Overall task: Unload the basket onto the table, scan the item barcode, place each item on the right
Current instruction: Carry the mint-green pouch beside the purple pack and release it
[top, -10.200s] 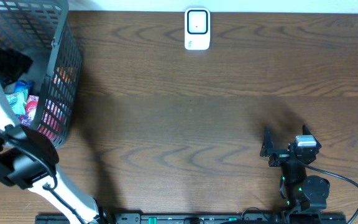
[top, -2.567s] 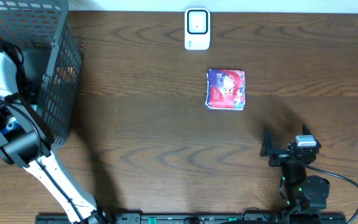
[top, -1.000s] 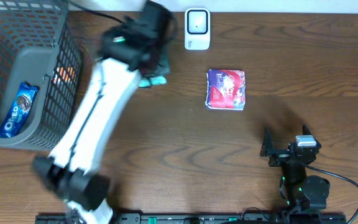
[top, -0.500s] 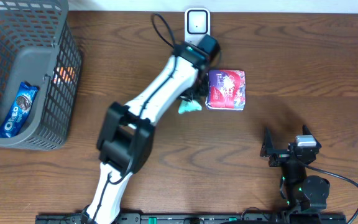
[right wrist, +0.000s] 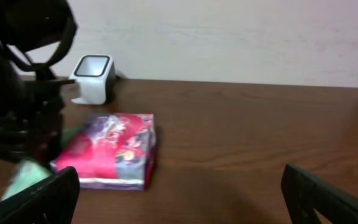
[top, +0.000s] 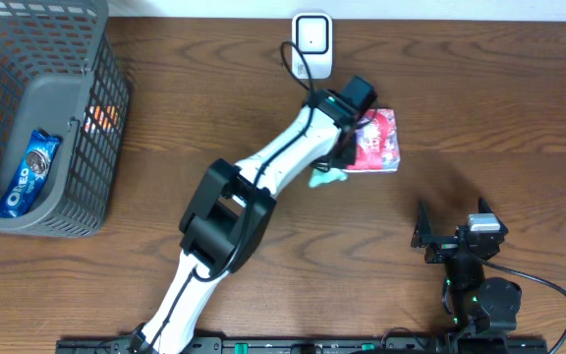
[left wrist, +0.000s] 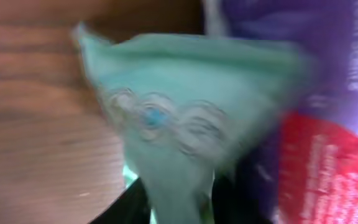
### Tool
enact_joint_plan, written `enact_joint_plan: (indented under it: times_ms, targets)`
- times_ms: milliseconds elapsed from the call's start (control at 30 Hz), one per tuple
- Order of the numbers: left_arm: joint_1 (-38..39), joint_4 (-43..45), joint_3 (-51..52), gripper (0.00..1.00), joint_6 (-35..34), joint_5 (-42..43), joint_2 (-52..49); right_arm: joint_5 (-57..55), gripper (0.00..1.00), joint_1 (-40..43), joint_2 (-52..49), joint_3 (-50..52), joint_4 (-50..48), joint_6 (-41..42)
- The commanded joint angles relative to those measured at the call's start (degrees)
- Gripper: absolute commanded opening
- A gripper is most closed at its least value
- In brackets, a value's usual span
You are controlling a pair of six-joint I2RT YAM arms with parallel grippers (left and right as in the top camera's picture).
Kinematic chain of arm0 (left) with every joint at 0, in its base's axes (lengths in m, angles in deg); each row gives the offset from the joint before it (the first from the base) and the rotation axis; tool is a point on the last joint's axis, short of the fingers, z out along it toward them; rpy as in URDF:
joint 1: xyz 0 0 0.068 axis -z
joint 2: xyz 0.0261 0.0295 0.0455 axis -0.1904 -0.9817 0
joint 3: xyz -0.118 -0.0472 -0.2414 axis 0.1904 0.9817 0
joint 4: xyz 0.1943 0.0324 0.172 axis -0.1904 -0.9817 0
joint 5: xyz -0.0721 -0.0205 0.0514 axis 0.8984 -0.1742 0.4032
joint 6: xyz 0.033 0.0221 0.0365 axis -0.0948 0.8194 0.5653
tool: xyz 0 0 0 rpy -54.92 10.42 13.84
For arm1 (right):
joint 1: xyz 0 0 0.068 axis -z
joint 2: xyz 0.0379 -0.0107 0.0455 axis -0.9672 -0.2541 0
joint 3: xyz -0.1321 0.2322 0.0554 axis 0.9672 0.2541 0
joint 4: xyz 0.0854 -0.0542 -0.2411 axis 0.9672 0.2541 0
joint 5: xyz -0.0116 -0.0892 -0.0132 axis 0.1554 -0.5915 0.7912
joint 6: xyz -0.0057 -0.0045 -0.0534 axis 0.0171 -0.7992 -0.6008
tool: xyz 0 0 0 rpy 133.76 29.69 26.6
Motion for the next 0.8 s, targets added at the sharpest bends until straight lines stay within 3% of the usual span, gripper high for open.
enact_joint_plan:
  times_ms: [0,233,400,533,633,767]
  targets:
    - [1.3,1.6,0.3,0.39,0.5,0.4,0.3,-0.3,0.99,0.4,0.3,0.1,0.2,1.0]
    - [1.4,0.5,-2.8,0.54,0.6,0.6,0.4,-0.3,0.99,0.4,0.3,0.1,0.2,1.0]
    - [-0.7,-1.9,-5.4,0.54,2.3,-1.8,2.2,-0.3,0.99,0.4,0.3,0.1,0.2,1.0]
    - [-3.5,-2.3,-5.4,0.51,1.5,-1.7,3.6,-0.3,0.99,0.4,0.3,0.1,0.2,1.0]
    - [-4.9,-3.0,-5.0,0.40,-1.3,-1.3,3.5,-0.3,0.99,0.4,0.3,0.1,0.2,1.0]
    - [-4.7,-3.1,-2.2,0.40,-7.2,-1.3,3.3,-0.3,0.99,0.4,0.3,0.1,0.2,1.0]
